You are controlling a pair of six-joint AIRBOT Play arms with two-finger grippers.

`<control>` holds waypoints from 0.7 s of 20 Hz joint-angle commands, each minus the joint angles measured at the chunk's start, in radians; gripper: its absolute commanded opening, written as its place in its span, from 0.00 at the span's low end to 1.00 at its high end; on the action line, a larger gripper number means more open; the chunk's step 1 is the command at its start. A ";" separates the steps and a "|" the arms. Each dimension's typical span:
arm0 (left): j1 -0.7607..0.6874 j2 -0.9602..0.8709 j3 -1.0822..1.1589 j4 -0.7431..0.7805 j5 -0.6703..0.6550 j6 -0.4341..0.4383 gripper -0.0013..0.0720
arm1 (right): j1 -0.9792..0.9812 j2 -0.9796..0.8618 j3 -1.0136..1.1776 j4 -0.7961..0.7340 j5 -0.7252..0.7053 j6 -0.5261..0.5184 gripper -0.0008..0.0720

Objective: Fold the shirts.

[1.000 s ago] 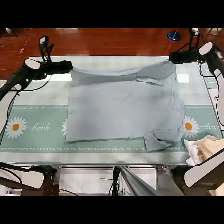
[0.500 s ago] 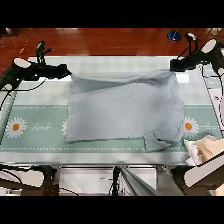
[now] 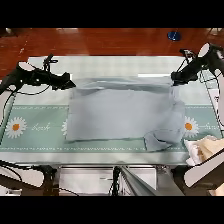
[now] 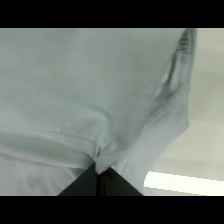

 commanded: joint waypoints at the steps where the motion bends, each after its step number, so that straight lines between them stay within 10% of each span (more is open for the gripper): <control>1: 0.032 -0.009 0.005 0.004 -0.053 -0.010 0.05 | -0.015 -0.005 0.000 -0.068 0.031 0.024 0.04; 13: 0.065 -0.041 0.004 -0.097 -0.094 0.065 0.06 | -0.018 -0.064 -0.004 0.015 0.040 0.043 0.11; 14: 0.060 -0.042 0.004 -0.113 -0.093 0.080 0.25 | -0.018 -0.063 -0.004 0.015 0.045 0.043 0.17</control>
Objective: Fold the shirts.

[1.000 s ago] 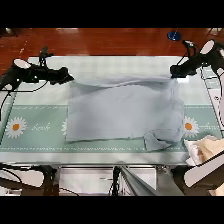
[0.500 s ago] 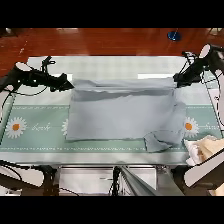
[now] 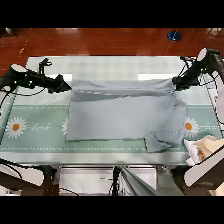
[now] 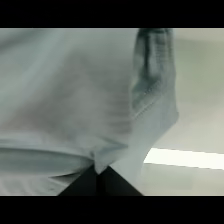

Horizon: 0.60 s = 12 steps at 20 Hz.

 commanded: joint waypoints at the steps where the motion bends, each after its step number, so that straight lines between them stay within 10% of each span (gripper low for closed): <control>1: -0.016 -0.011 0.002 -0.064 0.002 0.041 0.47 | 0.001 -0.008 0.000 0.037 0.026 0.003 0.31; 2: -0.003 -0.009 0.017 -0.060 -0.031 0.041 0.58 | -0.004 0.006 0.002 0.016 0.066 -0.025 0.45; 8: 0.196 0.112 0.115 0.280 -0.365 -0.094 0.57 | -0.174 0.247 -0.002 -0.097 0.172 -0.027 0.53; 12: 0.290 0.310 -0.116 0.301 -0.370 0.051 0.58 | -0.413 0.450 -0.270 0.186 0.117 -0.105 0.55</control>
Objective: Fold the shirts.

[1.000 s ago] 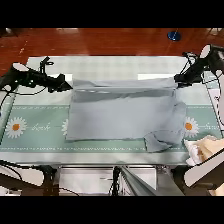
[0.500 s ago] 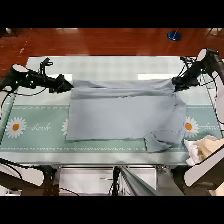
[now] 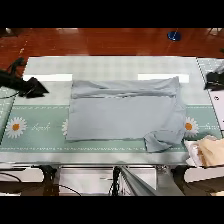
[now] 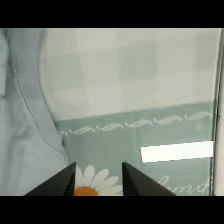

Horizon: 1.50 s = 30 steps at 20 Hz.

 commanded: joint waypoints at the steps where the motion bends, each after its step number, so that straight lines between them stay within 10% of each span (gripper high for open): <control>1: 0.087 0.159 -0.216 -0.004 -0.034 0.130 0.60 | -0.206 0.179 -0.264 0.275 -0.045 -0.096 0.59; 3: 0.127 0.218 -0.401 -0.055 -0.027 0.180 0.84 | -0.308 0.252 -0.461 0.444 -0.084 -0.169 0.66; 11: 0.293 0.281 -0.799 -0.117 -0.010 0.310 0.85 | -0.399 0.310 -0.721 0.524 -0.115 -0.238 0.67; 26: -0.139 0.194 -0.802 -0.152 0.266 0.061 0.81 | -0.399 0.369 -0.721 0.522 -0.117 -0.237 0.65; 27: -0.158 0.172 -0.801 -0.163 0.270 0.061 0.68 | -0.399 0.371 -0.721 0.522 -0.115 -0.236 0.65; 28: -0.169 0.153 -0.801 -0.163 0.272 0.062 0.25 | -0.399 0.377 -0.721 0.520 -0.114 -0.235 0.65; 29: -0.169 0.141 -0.801 -0.163 0.275 0.067 0.05 | -0.399 0.387 -0.721 0.519 -0.115 -0.235 0.65; 30: -0.163 0.139 -0.801 -0.162 0.281 0.073 0.05 | -0.399 0.398 -0.721 0.516 -0.116 -0.235 0.65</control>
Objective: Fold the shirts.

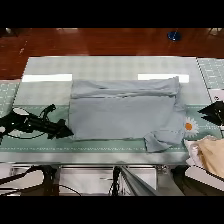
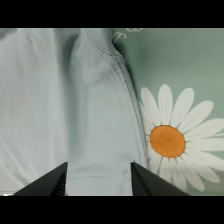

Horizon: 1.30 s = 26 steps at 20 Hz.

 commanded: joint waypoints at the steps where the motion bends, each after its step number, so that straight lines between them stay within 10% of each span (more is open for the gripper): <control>1: -0.014 -0.032 0.000 -0.005 0.033 -0.001 0.05 | 0.000 0.031 0.000 -0.015 0.003 0.010 0.64; 7: 0.085 -0.031 0.000 -0.005 -0.015 0.078 0.05 | 0.000 0.051 -0.063 -0.284 0.086 0.087 0.67; 26: 0.183 -0.031 0.000 -0.005 -0.027 0.130 0.05 | 0.000 0.051 -0.259 -0.107 0.027 -0.006 0.67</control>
